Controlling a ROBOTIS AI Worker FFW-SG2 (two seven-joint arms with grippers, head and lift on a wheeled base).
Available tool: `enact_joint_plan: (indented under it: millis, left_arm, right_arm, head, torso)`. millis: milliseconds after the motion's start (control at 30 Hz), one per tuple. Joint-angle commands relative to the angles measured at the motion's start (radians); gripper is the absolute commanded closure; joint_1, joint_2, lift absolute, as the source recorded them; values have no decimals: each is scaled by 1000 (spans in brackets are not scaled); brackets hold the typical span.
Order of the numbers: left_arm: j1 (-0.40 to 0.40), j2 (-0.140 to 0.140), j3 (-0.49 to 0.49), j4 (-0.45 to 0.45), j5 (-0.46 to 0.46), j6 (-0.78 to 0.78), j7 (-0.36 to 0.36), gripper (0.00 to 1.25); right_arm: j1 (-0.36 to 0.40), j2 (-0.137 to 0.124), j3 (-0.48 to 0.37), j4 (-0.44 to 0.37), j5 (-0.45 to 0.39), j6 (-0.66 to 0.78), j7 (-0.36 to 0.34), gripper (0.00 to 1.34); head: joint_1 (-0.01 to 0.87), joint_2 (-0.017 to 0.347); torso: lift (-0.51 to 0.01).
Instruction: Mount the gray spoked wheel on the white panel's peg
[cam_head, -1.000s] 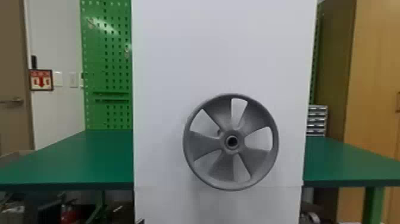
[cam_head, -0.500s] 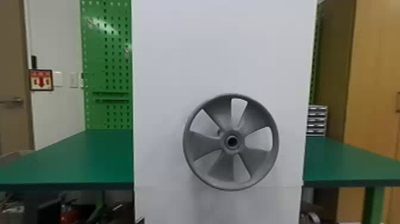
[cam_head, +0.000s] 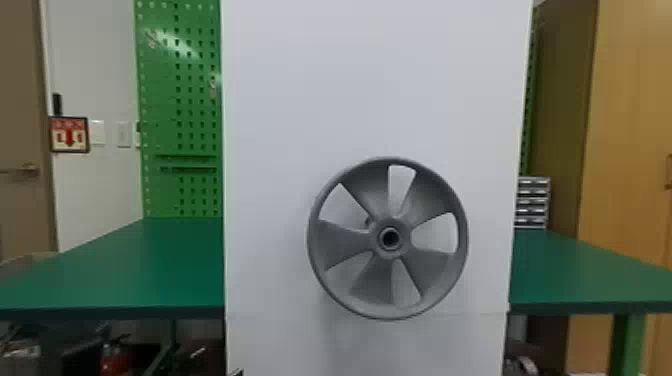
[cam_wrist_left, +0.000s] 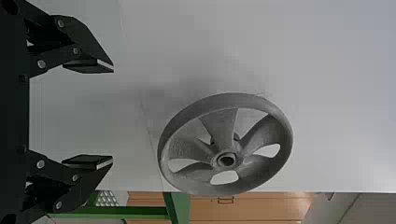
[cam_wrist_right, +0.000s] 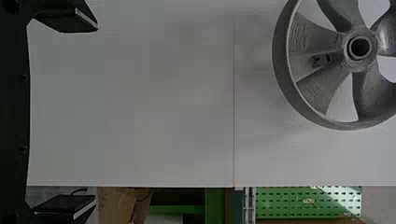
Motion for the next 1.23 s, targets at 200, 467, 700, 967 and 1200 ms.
enact_joint_plan:
  millis: [200, 467, 700, 967, 1200]
  left_arm:
    - [-6, 9, -11, 6, -2, -2, 0, 545]
    - [-6, 17, -27, 23, 1, -14, 0, 545]
    - [-10, 17, -43, 44, 12, -31, 0, 545]
    - [-13, 20, -47, 49, 13, -37, 3, 545]
    - [-15, 21, -47, 50, 15, -37, 3, 545]
  right_arm:
    - [-4, 3, 8, 76, 13, -67, 0, -2]
    - [1, -1, -3, 99, 15, -90, 0, -2]
    - [-2, -4, 0, 117, 13, -102, 0, -2]
    - [-10, -3, 8, 133, 12, -108, 0, -2]
    - [-8, -3, 8, 140, 0, -108, 0, -2]
  head:
    - [123, -8]
    - [123, -8]
    - [123, -8]
    - [123, -8]
    - [123, -8]
  torso:
    - [-398]
    - [-398]
    - [-398]
    - [-398]
    - [-398]
